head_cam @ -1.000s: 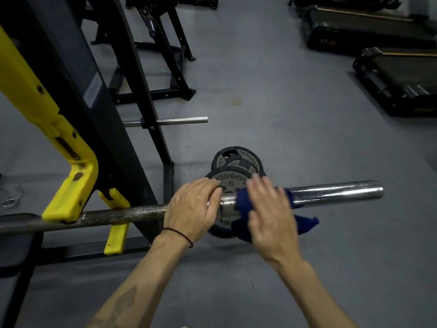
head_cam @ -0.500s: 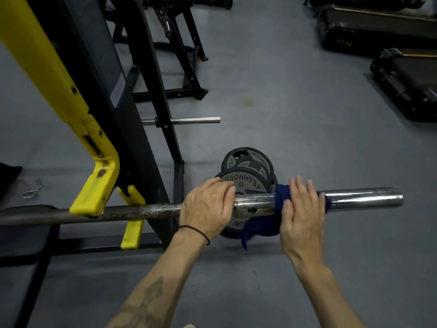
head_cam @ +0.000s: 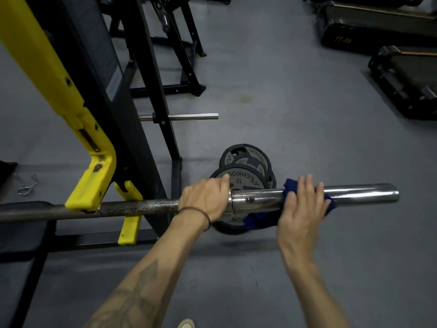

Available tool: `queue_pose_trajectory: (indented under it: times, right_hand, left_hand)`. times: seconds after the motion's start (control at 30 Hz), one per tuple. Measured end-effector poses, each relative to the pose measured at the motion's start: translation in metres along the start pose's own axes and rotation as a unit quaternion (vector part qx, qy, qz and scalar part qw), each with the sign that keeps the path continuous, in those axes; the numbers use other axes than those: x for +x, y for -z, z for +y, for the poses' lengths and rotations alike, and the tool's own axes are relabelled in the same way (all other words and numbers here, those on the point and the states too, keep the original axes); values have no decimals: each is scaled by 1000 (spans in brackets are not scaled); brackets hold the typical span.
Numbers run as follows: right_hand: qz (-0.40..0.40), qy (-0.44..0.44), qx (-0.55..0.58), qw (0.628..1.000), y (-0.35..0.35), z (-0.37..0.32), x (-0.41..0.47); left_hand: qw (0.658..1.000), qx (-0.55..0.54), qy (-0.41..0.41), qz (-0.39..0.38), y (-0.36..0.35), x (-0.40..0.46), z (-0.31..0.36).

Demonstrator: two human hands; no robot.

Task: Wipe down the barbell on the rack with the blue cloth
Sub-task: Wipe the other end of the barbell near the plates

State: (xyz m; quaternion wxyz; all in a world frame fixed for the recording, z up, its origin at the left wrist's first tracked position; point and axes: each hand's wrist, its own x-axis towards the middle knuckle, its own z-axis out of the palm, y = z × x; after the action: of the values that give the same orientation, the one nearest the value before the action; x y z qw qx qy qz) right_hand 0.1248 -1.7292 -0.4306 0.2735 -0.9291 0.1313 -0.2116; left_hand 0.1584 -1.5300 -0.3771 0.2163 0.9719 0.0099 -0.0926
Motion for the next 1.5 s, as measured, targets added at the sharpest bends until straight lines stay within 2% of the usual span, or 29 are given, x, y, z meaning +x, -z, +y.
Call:
queue_pose_trajectory:
  times: [0.03,0.07,0.13,0.2,0.23,0.3,0.4,0.43,0.5,0.57,0.6,0.63,0.67,0.73,0.8,0.83,0.9,0.97,1.0,1.03,1.07,1.13,1.2,1.23,1.3,1.4,1.43,1.47,1.5]
  right_hand:
    - [4,-16,12,1000,-8,-23,-7]
    - [-17,16,22,999,-12,-47,-15]
    - [-106,164,8,981,-16,-70,-34]
    - [-152,270,-11,951,-3,-50,-26]
    - [-145,283,-22,948,2,-30,-17]
    - [-106,195,-24,975,15,6,-2]
    - [-21,10,-6,1000,6,0,-4]
    - [-16,4,6,1000,0,-17,-13]
    - [-61,134,21,989,-8,-43,-34]
    - [-140,296,-5,945,-4,-40,-41]
    - [-152,341,-18,927,2,-29,-32]
    - [-144,351,-34,925,6,-15,-22]
    - [-126,319,-43,938,9,-3,-14]
    - [-68,182,-17,981,10,6,-9]
    - [-19,64,9,998,-6,-20,-22]
    - [-23,54,26,998,-13,-38,-32]
    - [-89,152,38,984,-17,-58,-49]
    - [-148,285,3,947,-6,-44,-40]
    - [-152,329,-16,932,1,-29,-29]
    - [-138,335,-33,931,6,-12,-19]
    - [-113,296,-38,948,11,3,-10]
    - [-47,145,-8,988,15,18,-3]
    - [14,21,25,999,-1,-3,-13]
    - [15,3,38,999,-9,-22,-21]
    - [-48,94,43,993,-17,-50,-43]
    - [-161,309,-16,937,-1,-38,-35]
    - [-163,339,-42,926,5,-23,-22]
    - [-149,326,-60,932,11,-7,-10]
    - [-125,271,-64,952,17,9,1]
  left_hand:
    - [998,-25,47,-46,3,9,2]
    - [992,-59,88,-63,5,16,3]
    - [988,-104,113,-12,1,22,-1]
    - [990,-106,30,94,-8,4,-8]
    - [984,-95,-42,141,-12,-9,-13]
    - [970,-68,-152,175,-19,-24,-21]
    - [971,-53,-145,181,-24,-18,-21]
    - [972,-46,-138,186,-25,-18,-17]
    - [969,-37,-137,202,-27,-19,-13]
    - [969,-32,-148,194,-27,-19,-16]
    - [969,-31,-151,192,-26,-20,-17]
    - [969,-34,-153,191,-25,-20,-17]
    - [969,-37,-152,190,-24,-21,-16]
    - [969,-37,-147,198,-25,-20,-14]
    - [966,-32,-143,212,-26,-20,-15]
    - [966,-30,-141,217,-27,-20,-15]
    - [965,-25,-140,220,-26,-21,-13]
    - [966,-24,-141,216,-25,-21,-13]
    - [966,-28,-141,214,-25,-21,-13]
    - [967,-34,-140,208,-24,-22,-13]
    - [969,-39,-138,202,-24,-22,-13]
    - [972,-39,-126,193,-23,-21,-12]
    - [974,-32,-111,195,-22,-19,-11]
    - [975,-26,-106,196,-22,-18,-11]
    - [977,-13,-99,191,-20,-21,-9]
    - [993,-1,-46,111,-13,-14,-4]
    - [997,-5,-9,72,-10,-6,-1]
    - [999,-15,36,30,-7,2,0]
    - [996,-35,79,9,-4,10,1]
